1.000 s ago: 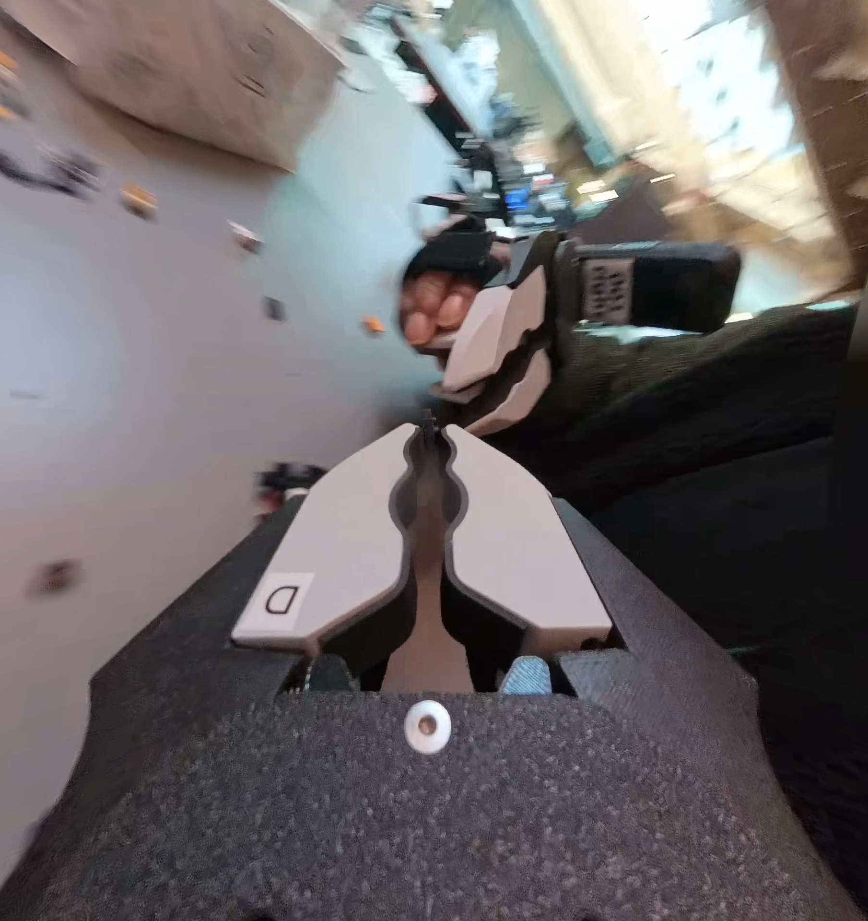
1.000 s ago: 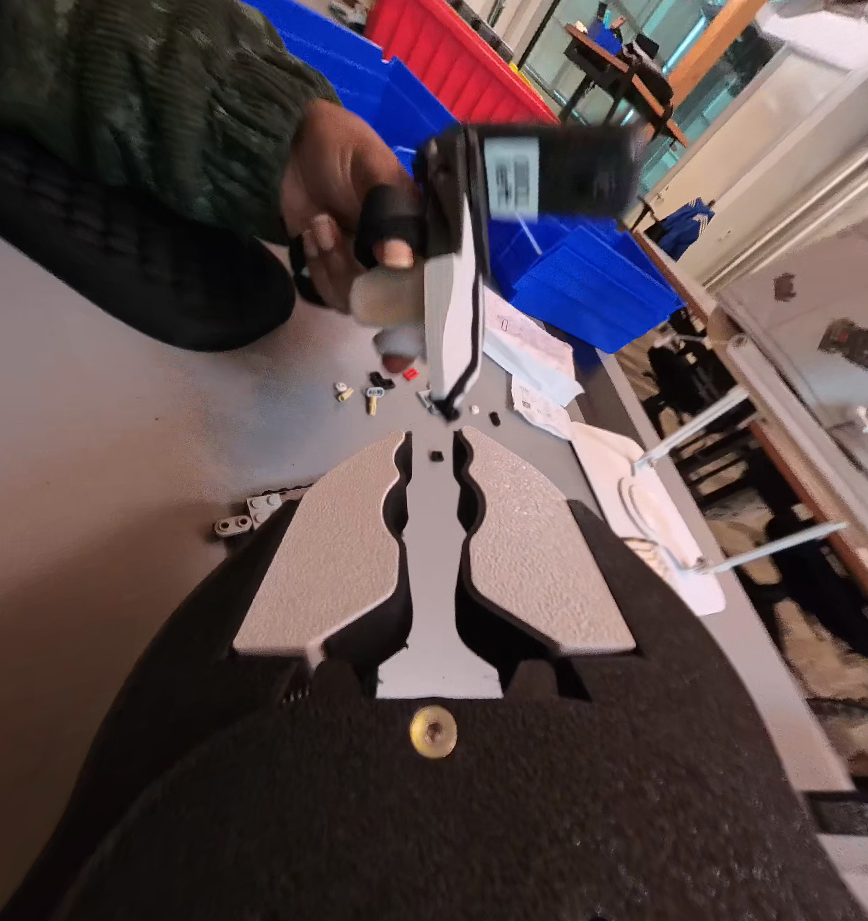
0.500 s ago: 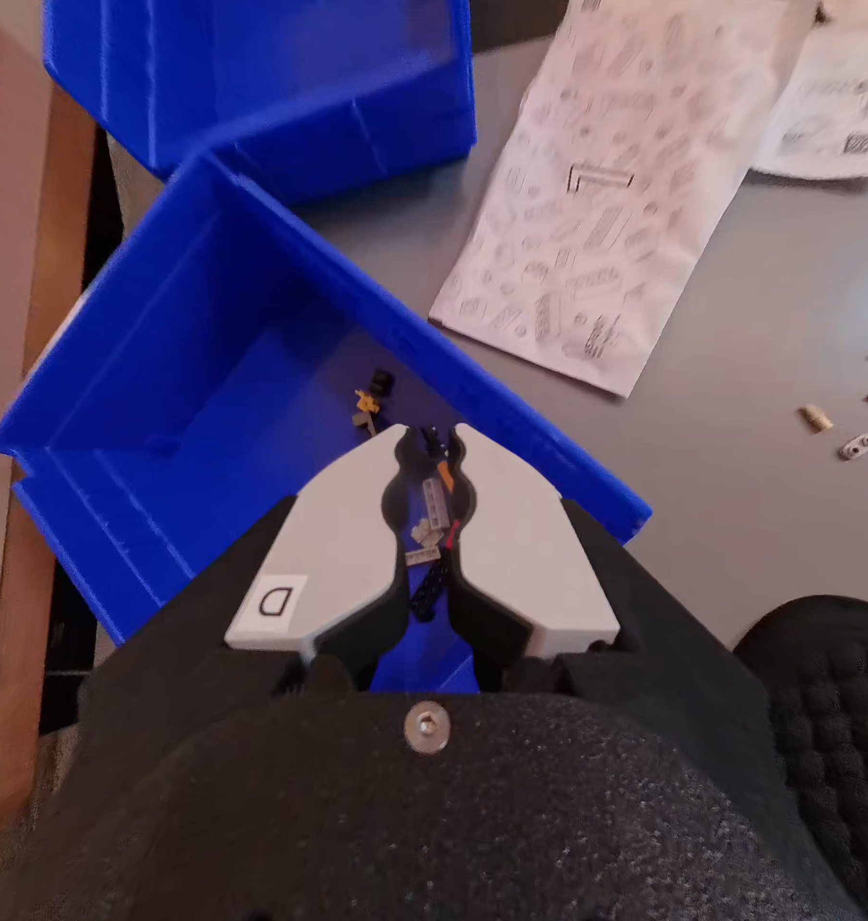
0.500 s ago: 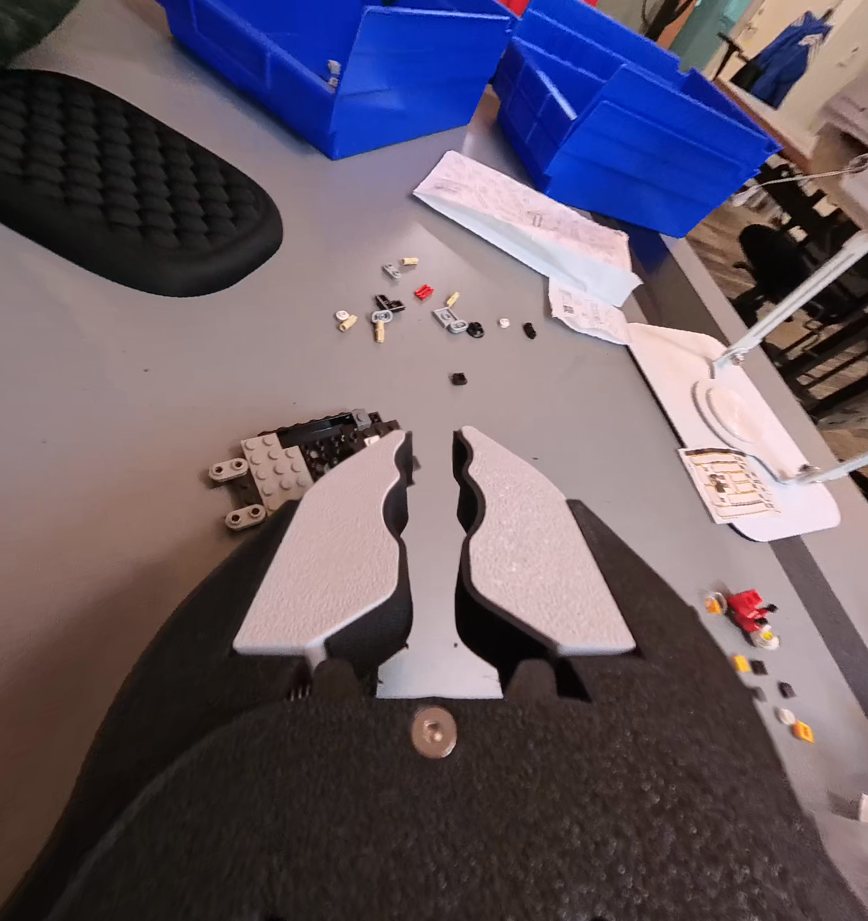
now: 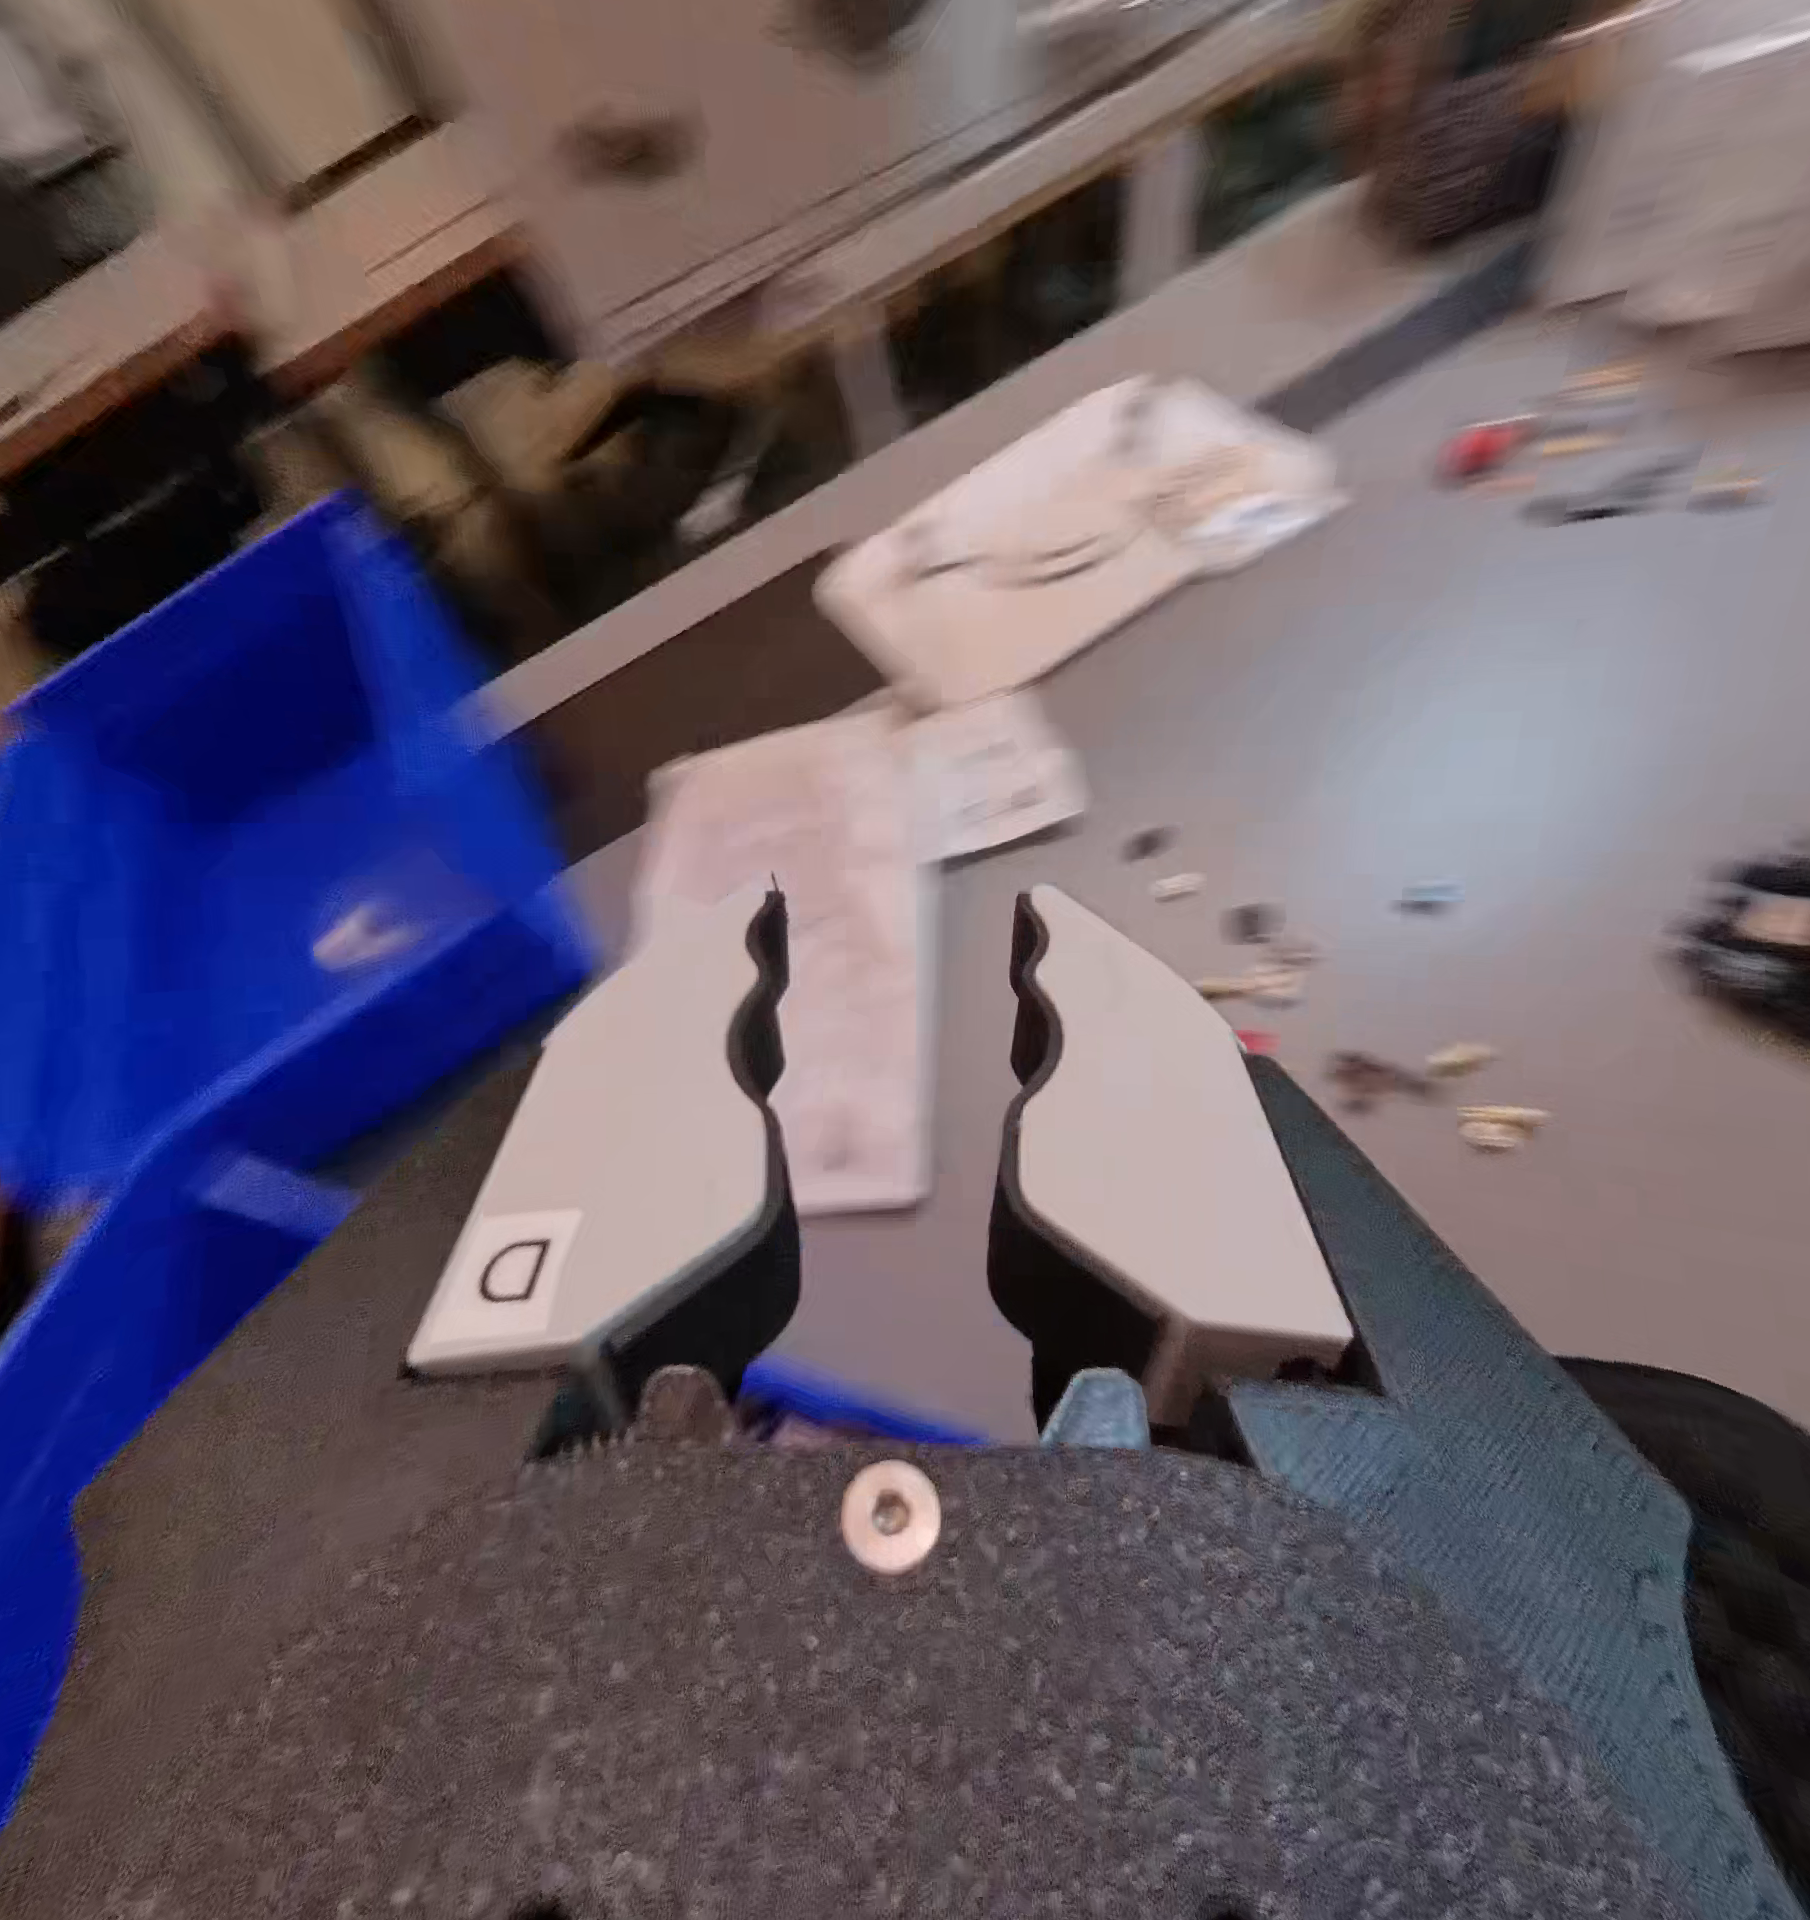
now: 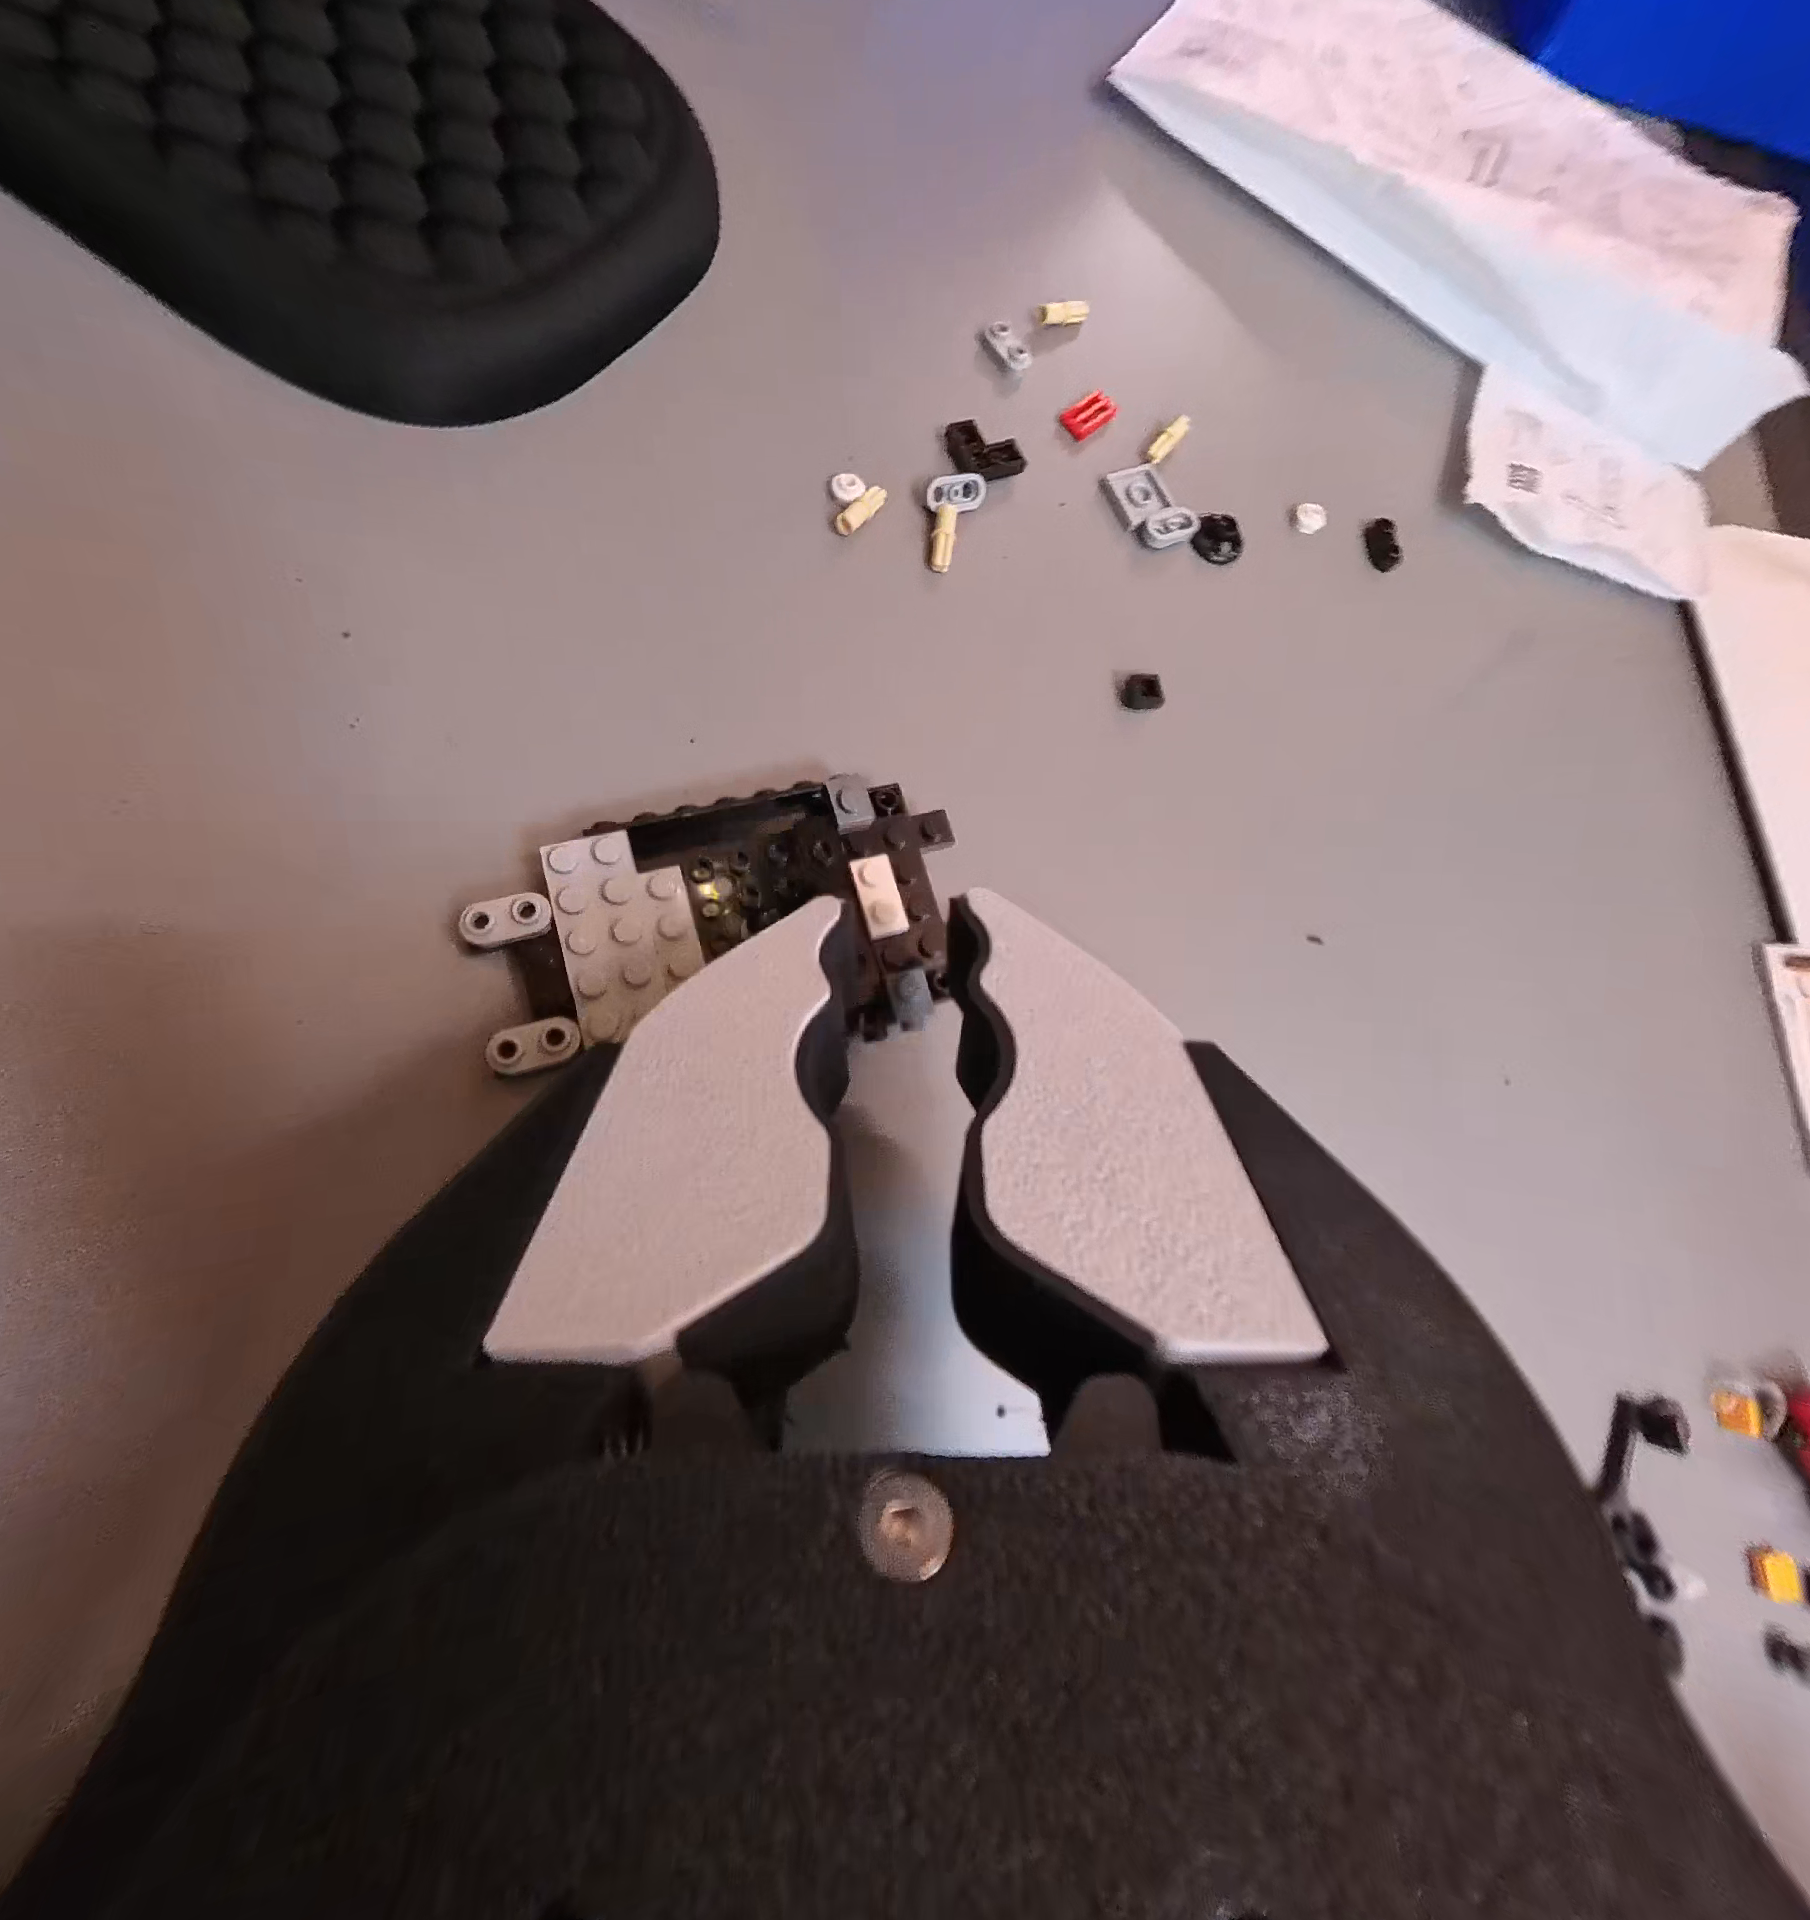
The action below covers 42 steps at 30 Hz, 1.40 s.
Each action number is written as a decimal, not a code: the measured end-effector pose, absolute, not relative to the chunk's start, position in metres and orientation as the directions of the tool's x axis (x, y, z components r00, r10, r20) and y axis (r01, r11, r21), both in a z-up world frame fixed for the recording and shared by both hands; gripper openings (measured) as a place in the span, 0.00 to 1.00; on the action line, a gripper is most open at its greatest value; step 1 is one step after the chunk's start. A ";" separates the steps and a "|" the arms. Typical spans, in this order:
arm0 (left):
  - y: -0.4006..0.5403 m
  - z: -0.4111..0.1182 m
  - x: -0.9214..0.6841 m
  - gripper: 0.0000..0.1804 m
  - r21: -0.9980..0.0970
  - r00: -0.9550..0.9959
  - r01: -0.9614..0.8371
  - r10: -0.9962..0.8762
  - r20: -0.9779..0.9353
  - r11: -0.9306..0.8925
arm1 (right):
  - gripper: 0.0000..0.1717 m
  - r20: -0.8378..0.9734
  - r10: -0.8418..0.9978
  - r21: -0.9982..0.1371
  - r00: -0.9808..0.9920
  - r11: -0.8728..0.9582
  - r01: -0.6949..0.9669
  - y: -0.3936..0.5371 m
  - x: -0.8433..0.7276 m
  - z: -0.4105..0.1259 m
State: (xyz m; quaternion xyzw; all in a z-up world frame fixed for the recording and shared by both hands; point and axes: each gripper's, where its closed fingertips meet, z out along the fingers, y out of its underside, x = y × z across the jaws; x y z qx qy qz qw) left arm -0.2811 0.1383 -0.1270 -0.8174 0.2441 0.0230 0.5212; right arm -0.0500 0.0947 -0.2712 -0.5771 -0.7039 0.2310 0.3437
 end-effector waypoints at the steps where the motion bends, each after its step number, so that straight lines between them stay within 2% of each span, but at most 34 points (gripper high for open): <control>1: 0.135 -0.134 -0.248 0.23 -0.843 0.825 -0.446 -0.504 -0.257 -0.301 | 0.09 0.208 0.970 -0.709 -0.127 0.239 0.664 0.094 -0.052 -0.272; 4: 0.114 -0.170 -0.170 0.25 -0.819 0.610 -0.505 -0.784 -0.116 -0.272 | 0.08 0.175 0.961 -0.658 -0.216 0.277 0.700 0.092 -0.058 -0.275; 7: 0.091 -0.213 -0.117 0.27 -0.778 0.425 -0.553 -0.904 0.043 -0.298 | 0.08 0.139 0.947 -0.583 -0.289 0.315 0.749 0.093 -0.057 -0.283; 10: 0.073 -0.257 -0.090 0.31 -0.700 0.325 -0.642 -0.938 0.120 -0.312 | 0.07 0.089 0.944 -0.532 -0.318 0.315 0.786 0.092 -0.055 -0.289; 14: 0.063 -0.288 -0.076 0.32 -0.623 0.290 -0.714 -0.945 0.153 -0.320 | 0.04 0.108 0.924 -0.496 -0.368 0.371 0.785 0.089 -0.056 -0.289; 21: 0.063 -0.293 -0.068 0.30 -0.642 0.284 -0.675 -0.931 0.228 -0.363 | 0.04 0.073 0.920 -0.465 -0.384 0.372 0.803 0.087 -0.058 -0.290; 23: 0.063 -0.293 -0.069 0.30 -0.647 0.286 -0.671 -0.931 0.226 -0.363 | 0.03 0.052 0.932 -0.505 -0.358 0.334 0.796 0.087 -0.058 -0.289; 28: 0.062 -0.293 -0.067 0.30 -0.649 0.274 -0.672 -0.934 0.232 -0.358 | 0.03 -0.102 0.971 -0.672 -0.215 0.092 0.735 0.085 -0.058 -0.288; 31: 0.067 -0.292 -0.062 0.26 -0.663 0.305 -0.641 -0.921 0.244 -0.387 | 0.00 -0.197 0.952 -0.747 -0.236 0.010 0.665 0.066 -0.064 -0.279; 33: 0.067 -0.293 -0.064 0.27 -0.648 0.293 -0.665 -0.928 0.230 -0.371 | 0.00 -0.112 0.962 -0.750 -0.248 0.082 0.657 0.064 -0.068 -0.281; 39: 0.073 -0.293 -0.072 0.26 -0.657 0.315 -0.649 -0.922 0.225 -0.383 | 0.00 -0.125 0.983 -0.829 -0.137 -0.028 0.559 0.083 -0.061 -0.259; 42: 0.075 -0.292 -0.074 0.27 -0.659 0.316 -0.646 -0.921 0.229 -0.386 | 0.14 -0.082 0.994 -0.811 -0.077 -0.021 0.585 0.094 -0.055 -0.264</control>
